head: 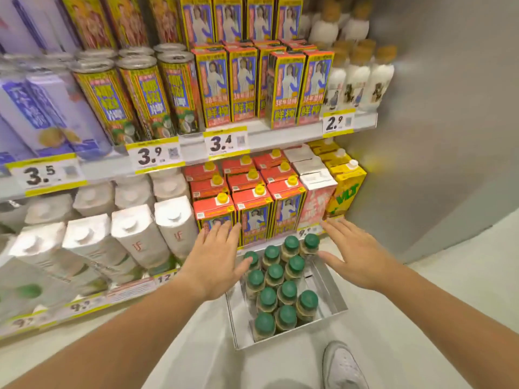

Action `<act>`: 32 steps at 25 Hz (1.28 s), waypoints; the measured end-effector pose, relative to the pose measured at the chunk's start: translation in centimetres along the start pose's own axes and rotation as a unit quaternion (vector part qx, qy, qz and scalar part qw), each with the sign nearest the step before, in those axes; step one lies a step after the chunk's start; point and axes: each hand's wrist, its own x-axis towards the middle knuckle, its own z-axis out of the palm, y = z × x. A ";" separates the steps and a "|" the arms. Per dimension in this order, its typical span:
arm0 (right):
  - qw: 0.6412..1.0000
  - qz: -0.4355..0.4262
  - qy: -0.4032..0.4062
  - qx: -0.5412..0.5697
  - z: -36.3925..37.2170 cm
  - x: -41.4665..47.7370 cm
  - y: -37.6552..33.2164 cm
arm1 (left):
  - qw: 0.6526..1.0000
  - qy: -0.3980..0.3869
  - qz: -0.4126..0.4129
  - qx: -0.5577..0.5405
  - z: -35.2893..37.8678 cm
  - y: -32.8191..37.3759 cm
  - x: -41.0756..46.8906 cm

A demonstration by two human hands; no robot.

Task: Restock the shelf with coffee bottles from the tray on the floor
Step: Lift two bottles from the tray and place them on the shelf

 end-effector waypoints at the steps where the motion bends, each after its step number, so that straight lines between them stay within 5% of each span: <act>1: 1.000 0.001 -0.019 0.005 1.8 -0.3 0.3 | 1.000 -0.015 -0.007 -0.018 2.0 0.3 -0.3; 10: 0.975 0.122 -0.095 0.160 11.8 2.9 4.7 | 0.946 -0.133 -0.152 -0.253 13.6 3.1 0.3; 24: 0.925 0.139 0.026 0.353 15.9 8.8 5.0 | 0.953 -0.001 -0.202 -0.224 17.6 4.8 0.9; 32: 0.908 0.137 0.057 0.393 13.2 6.2 4.9 | 0.918 0.002 -0.168 -0.359 15.7 4.3 0.0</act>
